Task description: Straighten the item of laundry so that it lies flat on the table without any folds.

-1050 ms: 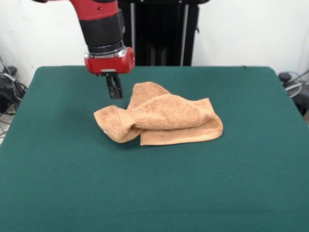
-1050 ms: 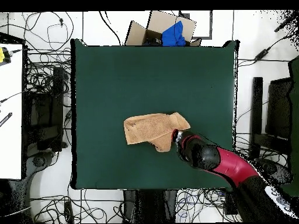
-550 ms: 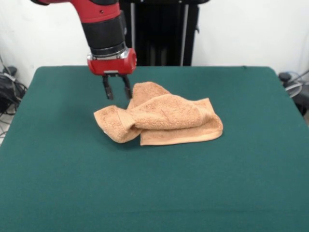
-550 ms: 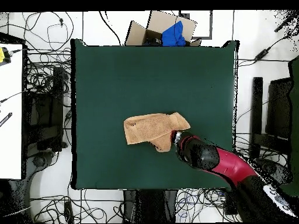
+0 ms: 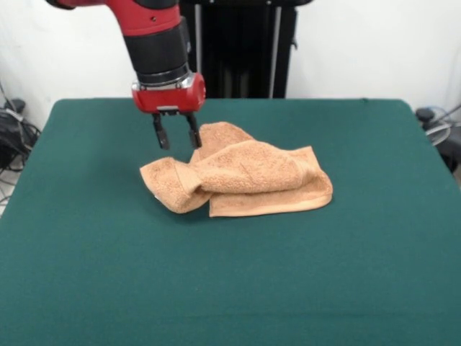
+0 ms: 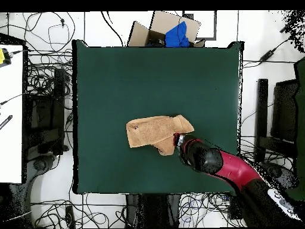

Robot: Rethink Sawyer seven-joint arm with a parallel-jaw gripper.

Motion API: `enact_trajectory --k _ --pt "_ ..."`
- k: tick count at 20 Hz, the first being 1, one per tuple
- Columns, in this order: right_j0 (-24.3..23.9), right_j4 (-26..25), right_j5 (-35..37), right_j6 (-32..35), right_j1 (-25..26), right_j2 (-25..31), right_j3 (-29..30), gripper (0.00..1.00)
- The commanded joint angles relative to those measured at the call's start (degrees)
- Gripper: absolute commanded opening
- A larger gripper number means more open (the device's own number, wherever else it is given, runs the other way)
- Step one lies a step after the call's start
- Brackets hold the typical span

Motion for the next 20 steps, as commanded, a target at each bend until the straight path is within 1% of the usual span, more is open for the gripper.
enact_trajectory --k 1,7,20 --pt "1.5 -0.8 -0.9 5.2 2.2 3.0 -2.0 1.00" --pt "1.8 -1.8 -3.4 5.0 5.0 2.7 -3.8 1.00" --pt "1.2 -3.3 -4.8 3.8 7.7 2.8 -5.1 1.00"
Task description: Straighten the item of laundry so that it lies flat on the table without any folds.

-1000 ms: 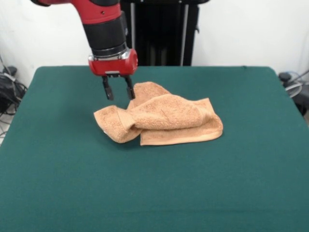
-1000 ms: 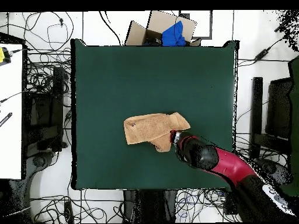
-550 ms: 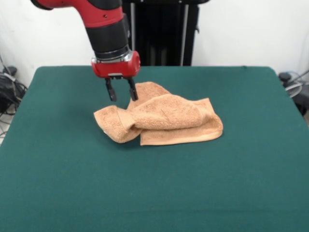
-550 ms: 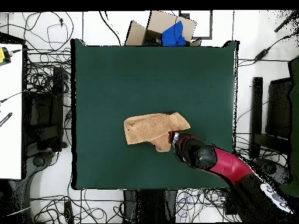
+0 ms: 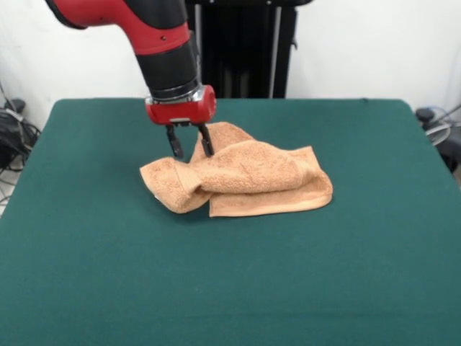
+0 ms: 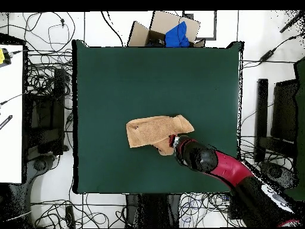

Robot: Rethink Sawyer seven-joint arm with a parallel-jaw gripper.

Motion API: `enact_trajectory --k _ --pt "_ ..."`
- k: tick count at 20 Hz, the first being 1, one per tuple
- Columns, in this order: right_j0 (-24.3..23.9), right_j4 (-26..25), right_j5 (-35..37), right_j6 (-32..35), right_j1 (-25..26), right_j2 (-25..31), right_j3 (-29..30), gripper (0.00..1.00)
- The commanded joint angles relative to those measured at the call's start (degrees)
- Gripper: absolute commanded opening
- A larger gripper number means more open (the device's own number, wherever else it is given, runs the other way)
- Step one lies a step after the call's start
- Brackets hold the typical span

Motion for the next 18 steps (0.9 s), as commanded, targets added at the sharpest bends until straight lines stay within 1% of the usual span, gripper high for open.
enact_trajectory --k 1,13,18 --pt "1.1 -3.3 -4.0 3.5 3.1 2.9 -4.4 1.00" --pt "0.4 -3.7 -1.8 1.6 3.8 3.4 -6.5 1.00" --pt "-0.2 -3.7 -0.3 0.9 3.1 3.7 -7.0 1.00"
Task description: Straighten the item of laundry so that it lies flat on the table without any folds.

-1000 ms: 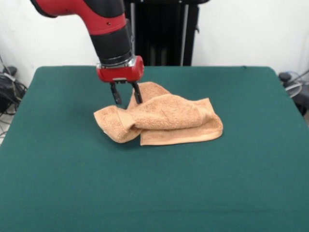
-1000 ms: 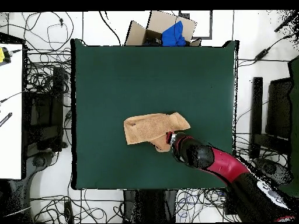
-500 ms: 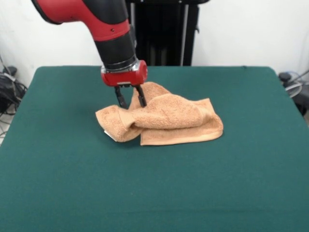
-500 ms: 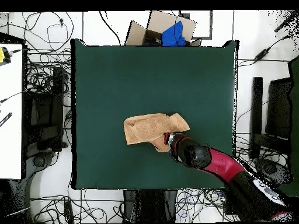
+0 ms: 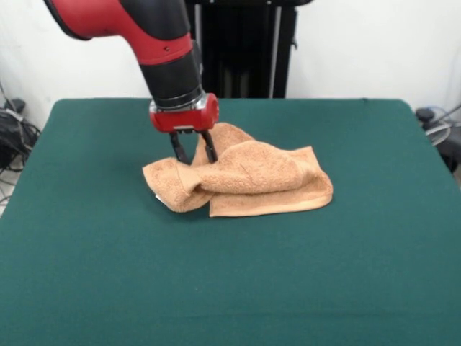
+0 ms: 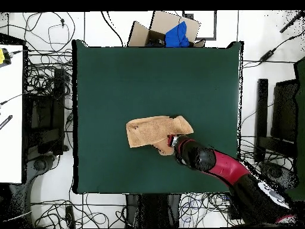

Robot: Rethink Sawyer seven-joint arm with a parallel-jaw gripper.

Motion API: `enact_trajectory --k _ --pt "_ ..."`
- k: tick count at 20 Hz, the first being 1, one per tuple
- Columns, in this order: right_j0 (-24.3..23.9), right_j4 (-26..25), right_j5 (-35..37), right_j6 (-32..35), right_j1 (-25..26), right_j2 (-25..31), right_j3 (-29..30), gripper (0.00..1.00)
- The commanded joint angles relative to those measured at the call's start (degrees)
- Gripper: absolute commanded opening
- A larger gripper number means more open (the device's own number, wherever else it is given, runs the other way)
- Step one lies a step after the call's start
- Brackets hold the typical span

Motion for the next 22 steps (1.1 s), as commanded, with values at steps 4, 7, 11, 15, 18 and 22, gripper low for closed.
enact_trajectory --k 4,7,11,15,18,22 --pt "-1.2 -2.4 3.6 -0.8 0.1 5.0 -7.0 1.00" --pt "-1.5 -1.9 5.0 -1.2 0.1 5.5 -7.7 1.00" --pt "-1.9 -0.9 7.0 -1.3 -0.5 6.0 -8.1 1.00" --pt "-2.3 -0.5 8.2 -1.0 -0.7 6.7 -8.2 1.00" --pt "-2.5 -0.4 7.9 -0.1 -0.6 7.1 -7.9 1.00" --pt "-3.1 0.2 8.4 0.6 -0.8 8.1 -7.6 1.00"
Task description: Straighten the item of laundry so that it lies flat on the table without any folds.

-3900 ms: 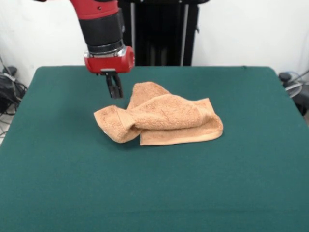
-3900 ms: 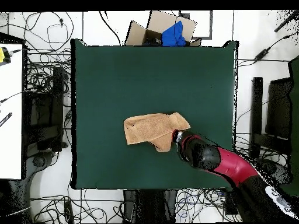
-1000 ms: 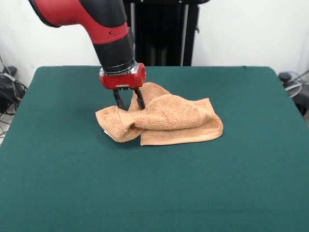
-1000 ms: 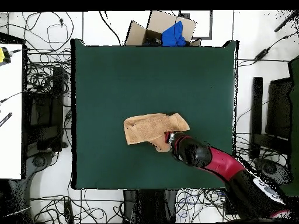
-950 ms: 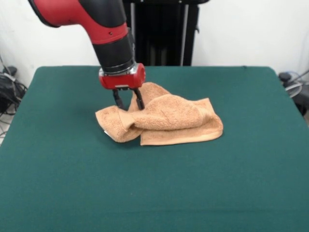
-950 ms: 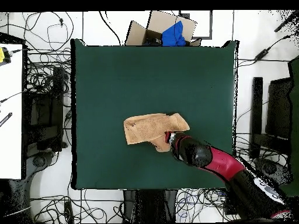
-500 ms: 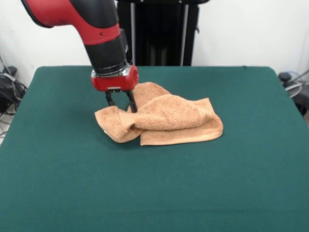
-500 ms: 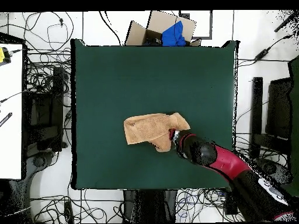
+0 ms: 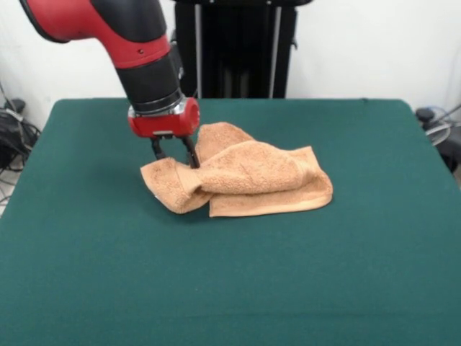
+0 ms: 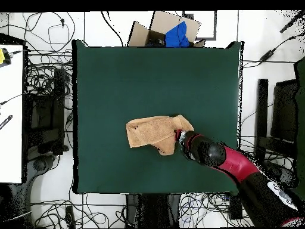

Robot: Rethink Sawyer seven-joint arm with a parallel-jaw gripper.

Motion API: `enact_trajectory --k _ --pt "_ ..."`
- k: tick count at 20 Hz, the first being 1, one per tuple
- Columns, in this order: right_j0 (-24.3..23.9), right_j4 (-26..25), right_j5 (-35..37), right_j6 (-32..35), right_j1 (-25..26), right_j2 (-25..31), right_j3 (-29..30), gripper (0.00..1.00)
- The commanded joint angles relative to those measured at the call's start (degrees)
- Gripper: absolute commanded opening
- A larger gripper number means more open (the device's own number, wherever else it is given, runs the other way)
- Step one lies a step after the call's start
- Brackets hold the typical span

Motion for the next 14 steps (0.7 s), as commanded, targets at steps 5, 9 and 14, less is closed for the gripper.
enact_trajectory --k 5,9,14 --pt "0.5 0.8 4.5 1.8 -0.7 5.7 -4.6 1.00" --pt "0.4 0.2 3.8 1.6 -0.6 5.9 -4.7 0.00" --pt "0.8 -0.1 1.5 2.7 -1.2 5.7 -4.5 0.00"
